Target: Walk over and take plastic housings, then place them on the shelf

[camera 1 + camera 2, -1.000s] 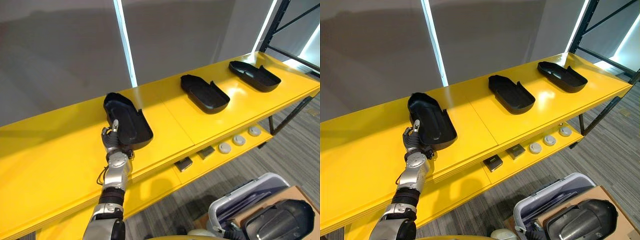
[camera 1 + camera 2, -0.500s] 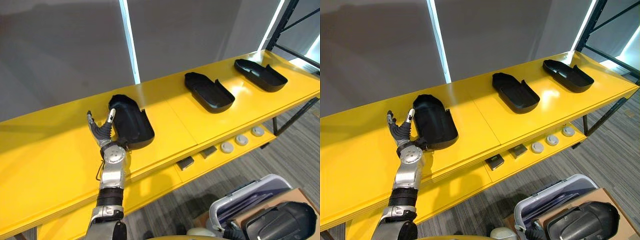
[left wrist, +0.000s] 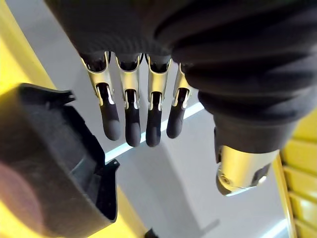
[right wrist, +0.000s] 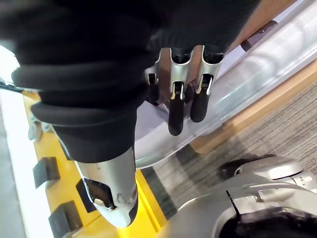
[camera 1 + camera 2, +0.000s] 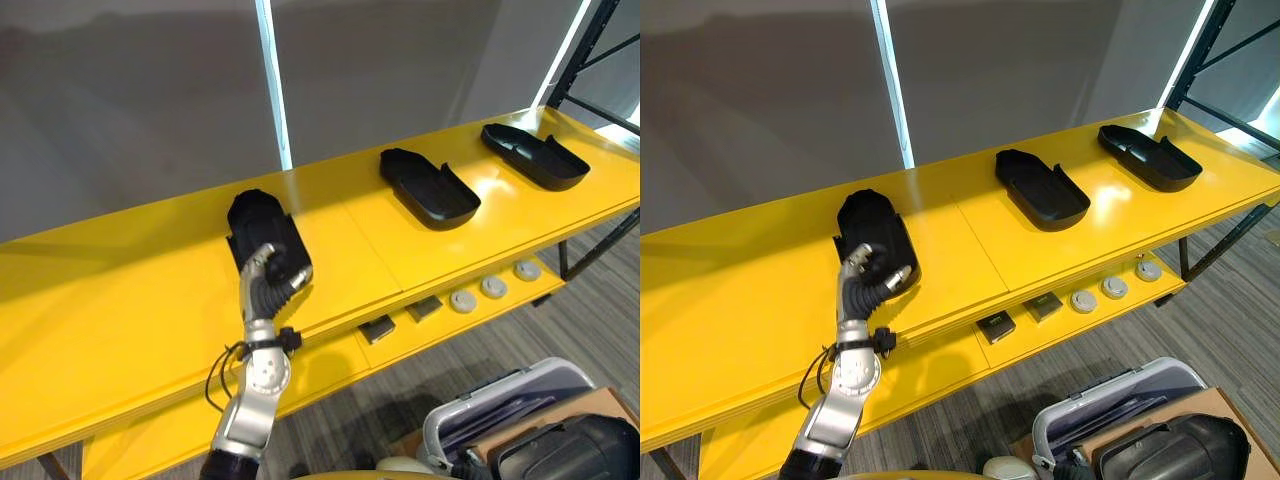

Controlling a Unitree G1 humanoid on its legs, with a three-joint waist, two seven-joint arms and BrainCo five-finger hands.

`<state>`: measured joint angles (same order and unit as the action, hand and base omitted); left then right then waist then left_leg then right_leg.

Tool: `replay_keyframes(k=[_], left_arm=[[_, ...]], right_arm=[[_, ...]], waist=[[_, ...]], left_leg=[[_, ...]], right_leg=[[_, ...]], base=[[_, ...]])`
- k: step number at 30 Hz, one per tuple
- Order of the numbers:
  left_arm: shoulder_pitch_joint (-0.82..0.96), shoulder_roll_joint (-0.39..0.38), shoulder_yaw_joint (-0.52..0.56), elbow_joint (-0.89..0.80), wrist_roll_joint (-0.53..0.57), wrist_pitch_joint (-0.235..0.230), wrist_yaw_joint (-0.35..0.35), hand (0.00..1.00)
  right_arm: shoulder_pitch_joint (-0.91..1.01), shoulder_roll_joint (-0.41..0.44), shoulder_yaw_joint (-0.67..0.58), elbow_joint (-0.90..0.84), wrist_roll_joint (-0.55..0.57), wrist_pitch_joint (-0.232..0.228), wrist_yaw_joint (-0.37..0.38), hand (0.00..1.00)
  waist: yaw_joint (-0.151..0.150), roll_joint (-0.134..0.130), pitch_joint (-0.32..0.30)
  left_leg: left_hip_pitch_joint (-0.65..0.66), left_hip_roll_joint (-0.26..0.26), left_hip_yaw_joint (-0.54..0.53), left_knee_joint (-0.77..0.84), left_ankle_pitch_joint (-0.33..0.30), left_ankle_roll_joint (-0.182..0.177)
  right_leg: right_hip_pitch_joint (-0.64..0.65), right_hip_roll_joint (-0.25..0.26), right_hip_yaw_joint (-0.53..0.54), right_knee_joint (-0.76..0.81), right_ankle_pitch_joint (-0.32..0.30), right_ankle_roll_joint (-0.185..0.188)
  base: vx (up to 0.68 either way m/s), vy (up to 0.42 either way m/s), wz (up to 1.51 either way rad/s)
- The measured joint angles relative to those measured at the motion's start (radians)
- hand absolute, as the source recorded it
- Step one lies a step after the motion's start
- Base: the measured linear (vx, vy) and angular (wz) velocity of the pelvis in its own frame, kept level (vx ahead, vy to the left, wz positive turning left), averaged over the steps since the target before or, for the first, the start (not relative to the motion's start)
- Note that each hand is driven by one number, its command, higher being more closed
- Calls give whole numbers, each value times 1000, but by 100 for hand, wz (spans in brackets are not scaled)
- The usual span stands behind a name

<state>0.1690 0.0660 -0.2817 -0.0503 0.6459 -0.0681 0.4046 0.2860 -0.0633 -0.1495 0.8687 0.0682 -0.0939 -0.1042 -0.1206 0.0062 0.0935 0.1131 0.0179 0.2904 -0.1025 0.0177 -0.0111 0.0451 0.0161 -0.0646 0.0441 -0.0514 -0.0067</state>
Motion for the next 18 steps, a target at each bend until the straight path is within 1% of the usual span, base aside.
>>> replay_keyframes(k=[2,4,7,12,14,15,18], left_arm=[[10,-2,-2,27,8,-4,-16,100],[10,-1,-19,73,24,-4,-37,100],[6,-2,-22,99,26,-4,-55,100],[-25,-2,-21,147,26,3,-54,100],[-55,-2,-15,173,25,9,-53,100],[-69,-2,-11,180,25,12,-53,100],[-113,-3,13,204,24,22,-53,100]], right_arm=[[-2,-1,1,11,0,-4,0,0],[3,-3,2,17,0,-5,1,0],[0,-3,3,18,-1,-5,1,0],[0,-4,3,21,-2,-3,1,0],[-4,-4,3,21,-3,5,1,0],[-4,-4,3,21,-3,6,1,0],[-10,-4,3,22,-9,11,2,0]], waist=[[0,-1,-8],[-1,0,-29],[-2,0,-30],[-2,0,-30],[-4,0,-31],[-4,0,-31],[-5,0,-32]], left_leg=[[-4,0,0,0,0,0],[-16,0,-3,0,0,0],[-16,0,-3,0,0,0],[-17,0,0,0,3,5],[-20,0,0,0,3,5],[-21,0,1,0,3,5],[-30,0,9,0,3,5]], right_leg=[[-1,0,-1,-7,0,0],[-9,0,-3,-10,0,0],[-10,1,-2,-12,1,0],[-10,1,0,-15,2,-2],[-10,1,1,-20,4,-5],[-10,1,2,-25,10,-10],[-12,4,8,-45,25,-10]], base=[[0,0,0],[0,0,0],[12,-5,-1],[27,-12,-2],[0,0,0],[20,-13,-5],[17,-14,-9]])
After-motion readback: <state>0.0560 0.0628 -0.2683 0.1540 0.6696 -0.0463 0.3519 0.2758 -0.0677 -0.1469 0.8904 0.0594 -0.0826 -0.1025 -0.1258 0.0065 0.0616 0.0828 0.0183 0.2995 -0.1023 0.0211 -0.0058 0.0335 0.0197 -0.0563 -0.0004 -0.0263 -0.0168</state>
